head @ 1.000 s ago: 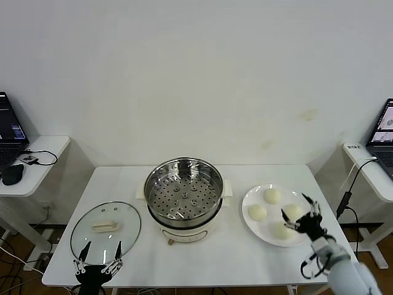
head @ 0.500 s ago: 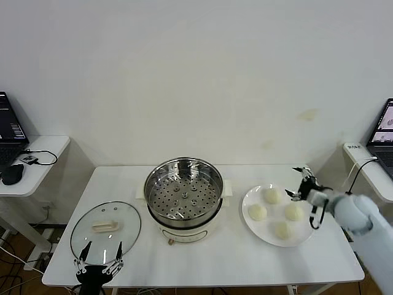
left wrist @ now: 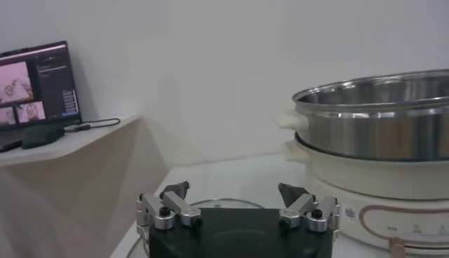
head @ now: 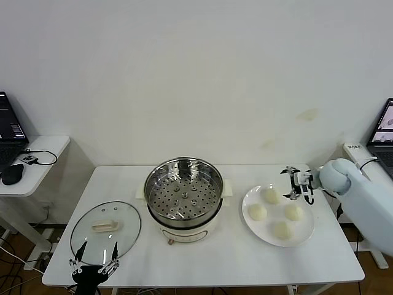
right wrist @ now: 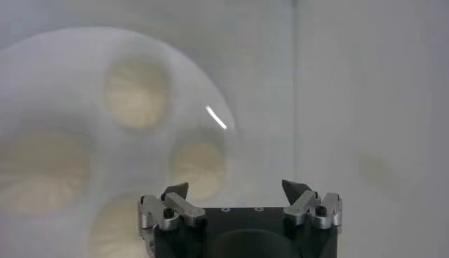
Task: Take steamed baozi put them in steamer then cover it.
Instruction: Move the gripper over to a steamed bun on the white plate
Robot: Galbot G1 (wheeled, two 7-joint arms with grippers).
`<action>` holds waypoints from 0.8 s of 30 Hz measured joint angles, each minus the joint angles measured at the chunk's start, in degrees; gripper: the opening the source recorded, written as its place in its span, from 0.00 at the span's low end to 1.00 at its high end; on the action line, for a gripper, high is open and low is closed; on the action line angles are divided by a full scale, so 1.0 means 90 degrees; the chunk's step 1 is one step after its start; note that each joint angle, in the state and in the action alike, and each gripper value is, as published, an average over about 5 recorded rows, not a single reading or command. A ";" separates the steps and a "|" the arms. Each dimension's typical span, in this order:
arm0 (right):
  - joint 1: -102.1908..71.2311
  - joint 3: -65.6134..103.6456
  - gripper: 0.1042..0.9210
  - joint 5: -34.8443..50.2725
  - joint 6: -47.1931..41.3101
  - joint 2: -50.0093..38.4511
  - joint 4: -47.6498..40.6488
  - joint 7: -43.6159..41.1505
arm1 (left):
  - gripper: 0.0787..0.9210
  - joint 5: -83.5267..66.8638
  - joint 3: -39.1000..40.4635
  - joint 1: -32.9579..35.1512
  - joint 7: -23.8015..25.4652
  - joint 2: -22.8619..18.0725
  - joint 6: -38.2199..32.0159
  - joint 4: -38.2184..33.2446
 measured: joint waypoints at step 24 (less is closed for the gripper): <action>0.0473 -0.0594 0.86 -0.0478 0.0333 0.1121 -0.1716 -0.0146 | 0.88 0.0095 -0.0046 -0.0061 -0.0008 -0.0019 -0.0038 0.0066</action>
